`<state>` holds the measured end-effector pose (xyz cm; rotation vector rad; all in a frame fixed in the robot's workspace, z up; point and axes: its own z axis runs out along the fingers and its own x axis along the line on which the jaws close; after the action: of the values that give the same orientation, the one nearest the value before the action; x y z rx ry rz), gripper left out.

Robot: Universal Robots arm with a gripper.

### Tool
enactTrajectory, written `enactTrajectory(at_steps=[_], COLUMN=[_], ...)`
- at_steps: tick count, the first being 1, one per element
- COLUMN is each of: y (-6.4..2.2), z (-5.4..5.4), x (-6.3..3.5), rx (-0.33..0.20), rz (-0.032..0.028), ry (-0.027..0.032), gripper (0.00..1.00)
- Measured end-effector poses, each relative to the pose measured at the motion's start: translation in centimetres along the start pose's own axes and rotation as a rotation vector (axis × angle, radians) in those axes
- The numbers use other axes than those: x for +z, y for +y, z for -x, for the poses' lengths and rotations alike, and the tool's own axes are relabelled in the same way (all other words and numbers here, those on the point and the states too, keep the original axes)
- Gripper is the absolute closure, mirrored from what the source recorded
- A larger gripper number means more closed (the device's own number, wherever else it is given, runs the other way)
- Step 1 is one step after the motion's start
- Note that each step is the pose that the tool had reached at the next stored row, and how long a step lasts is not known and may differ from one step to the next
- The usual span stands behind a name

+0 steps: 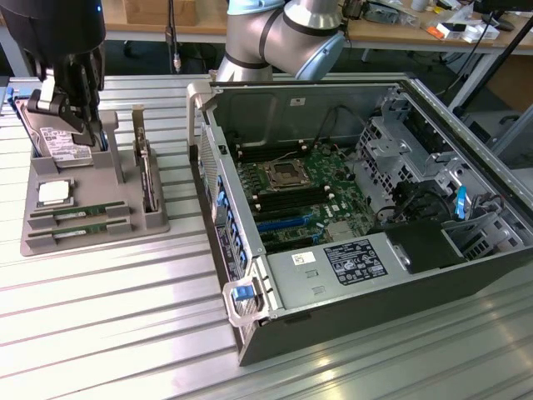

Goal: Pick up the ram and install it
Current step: 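Pick up the ram and move it above insertion slot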

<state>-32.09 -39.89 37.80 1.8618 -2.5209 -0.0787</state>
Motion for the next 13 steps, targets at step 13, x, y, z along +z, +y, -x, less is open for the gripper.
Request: enactTrajectory(at_steps=[13], y=[-0.04], z=[-0.02], x=[0.81], rx=[0.000], rz=[0.0000], ry=[0.0000], gripper=[0.70])
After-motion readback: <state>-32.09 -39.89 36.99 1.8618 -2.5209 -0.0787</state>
